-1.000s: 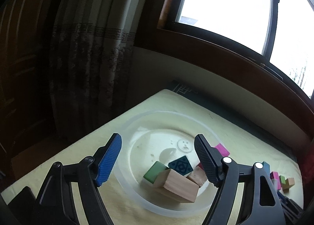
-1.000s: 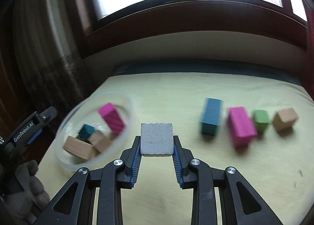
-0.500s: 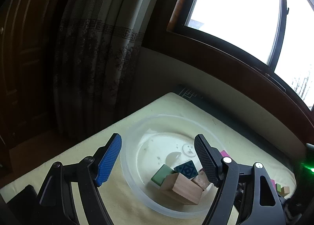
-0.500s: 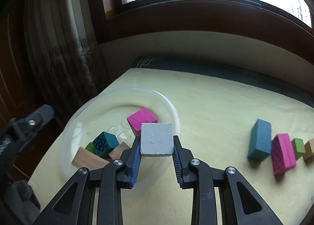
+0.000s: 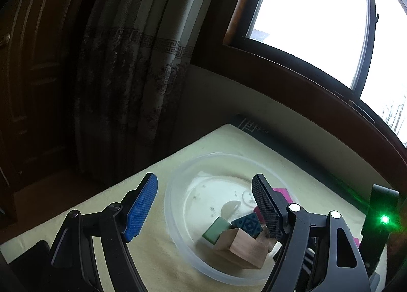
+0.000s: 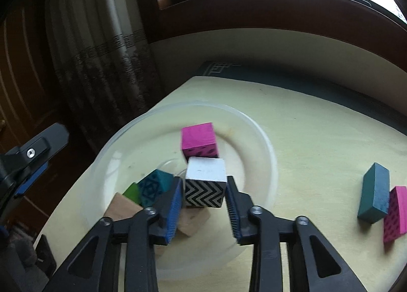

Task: Organize rigid objects
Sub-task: 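Lower the white block into the bowl and open the right tool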

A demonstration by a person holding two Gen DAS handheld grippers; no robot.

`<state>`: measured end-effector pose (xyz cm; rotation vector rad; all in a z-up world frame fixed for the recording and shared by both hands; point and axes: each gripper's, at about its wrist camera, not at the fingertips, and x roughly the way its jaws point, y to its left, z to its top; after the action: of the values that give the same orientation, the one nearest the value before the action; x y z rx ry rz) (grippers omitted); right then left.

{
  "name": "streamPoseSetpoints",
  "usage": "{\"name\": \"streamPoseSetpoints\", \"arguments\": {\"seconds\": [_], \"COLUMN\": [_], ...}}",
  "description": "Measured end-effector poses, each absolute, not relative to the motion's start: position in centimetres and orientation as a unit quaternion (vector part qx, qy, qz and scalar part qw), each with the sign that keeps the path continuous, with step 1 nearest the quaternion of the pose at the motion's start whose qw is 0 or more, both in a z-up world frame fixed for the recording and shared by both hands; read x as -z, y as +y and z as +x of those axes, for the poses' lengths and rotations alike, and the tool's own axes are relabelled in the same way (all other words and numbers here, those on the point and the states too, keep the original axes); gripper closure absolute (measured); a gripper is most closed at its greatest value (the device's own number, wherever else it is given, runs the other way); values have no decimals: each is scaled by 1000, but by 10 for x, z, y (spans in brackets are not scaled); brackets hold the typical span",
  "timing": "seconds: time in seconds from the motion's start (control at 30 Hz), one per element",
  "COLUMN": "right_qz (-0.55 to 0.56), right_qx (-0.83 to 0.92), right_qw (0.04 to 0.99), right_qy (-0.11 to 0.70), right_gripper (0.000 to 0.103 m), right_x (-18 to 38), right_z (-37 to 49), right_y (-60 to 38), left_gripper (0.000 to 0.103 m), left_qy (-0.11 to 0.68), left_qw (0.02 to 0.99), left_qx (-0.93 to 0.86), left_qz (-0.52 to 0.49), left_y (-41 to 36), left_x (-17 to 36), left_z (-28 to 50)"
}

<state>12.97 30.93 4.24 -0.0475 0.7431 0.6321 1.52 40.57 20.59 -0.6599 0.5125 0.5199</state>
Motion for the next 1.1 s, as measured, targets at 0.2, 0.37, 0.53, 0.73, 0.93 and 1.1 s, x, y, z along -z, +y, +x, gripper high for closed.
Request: {"name": "streamPoseSetpoints", "arguments": {"seconds": [0.2,0.37,0.53,0.73,0.93,1.1], "right_qz": [-16,-20,-14,-15,-14,-8], "right_qx": [-322,-331,-333,-332,-329,-324], "right_qw": [883,880,876,875,876,877], "right_qy": [342,339,349,351,351,354], "right_gripper": [48,48,48,48,48,48], "right_x": [-46,-45,-40,-36,-34,-35], "right_z": [122,119,122,122,121,125], "right_y": [306,306,305,302,301,303], "left_gripper": [24,24,24,24,24,24], "left_qy": [243,243,240,237,243,240], "left_qw": [883,882,880,875,874,876], "left_qx": [-249,-250,-254,-264,-261,-263], "left_qz": [-315,-316,-322,-331,-329,-326], "left_y": [403,403,406,412,413,413], "left_x": [-206,-206,-207,-207,-204,-204], "left_z": [13,12,11,9,9,8]}}
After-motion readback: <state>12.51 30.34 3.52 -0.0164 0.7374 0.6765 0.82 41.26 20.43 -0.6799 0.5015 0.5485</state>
